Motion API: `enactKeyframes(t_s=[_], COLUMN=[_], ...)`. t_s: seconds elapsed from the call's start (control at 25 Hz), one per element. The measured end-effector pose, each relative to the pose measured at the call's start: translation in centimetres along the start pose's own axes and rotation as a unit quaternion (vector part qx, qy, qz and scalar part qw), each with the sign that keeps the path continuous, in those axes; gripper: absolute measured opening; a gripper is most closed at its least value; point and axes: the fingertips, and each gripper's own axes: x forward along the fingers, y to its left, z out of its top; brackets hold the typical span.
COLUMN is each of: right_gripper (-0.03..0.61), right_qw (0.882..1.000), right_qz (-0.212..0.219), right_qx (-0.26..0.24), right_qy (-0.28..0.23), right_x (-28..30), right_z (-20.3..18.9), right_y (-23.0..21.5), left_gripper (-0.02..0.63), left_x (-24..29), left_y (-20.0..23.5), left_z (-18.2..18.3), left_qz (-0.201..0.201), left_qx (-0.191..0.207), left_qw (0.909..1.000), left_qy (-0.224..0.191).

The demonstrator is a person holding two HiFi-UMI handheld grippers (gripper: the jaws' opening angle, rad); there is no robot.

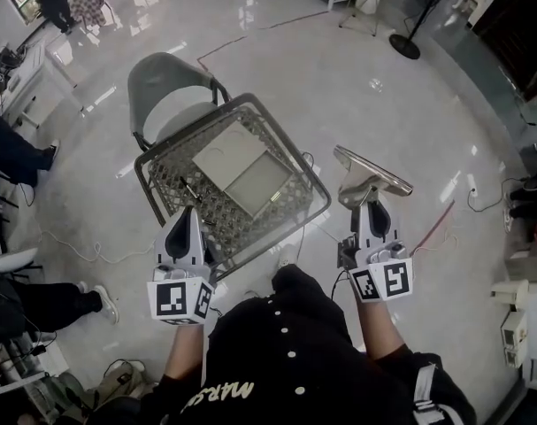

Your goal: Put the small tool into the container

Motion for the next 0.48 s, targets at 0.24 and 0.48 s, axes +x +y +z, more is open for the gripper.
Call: enactKeyframes(t_s=[0.24, 0.48], right_gripper=[0.014, 0.014], right_qw=[1.0, 0.998], right_qz=[0.025, 0.059], right_qx=[0.006, 0.015], right_qy=[0.004, 0.011], right_x=[4.8, 8.8], right_z=[-0.2, -0.7], right_y=[-3.2, -5.2], left_gripper=[0.028, 0.028], left_x=[4.7, 8.3], left_y=[-0.4, -1.3], left_z=[1.2, 2.1], left_qz=[0.024, 0.04], left_qx=[0.002, -0.002], left_qw=[0.9997, 0.9991], left_qy=[-0.006, -0.012])
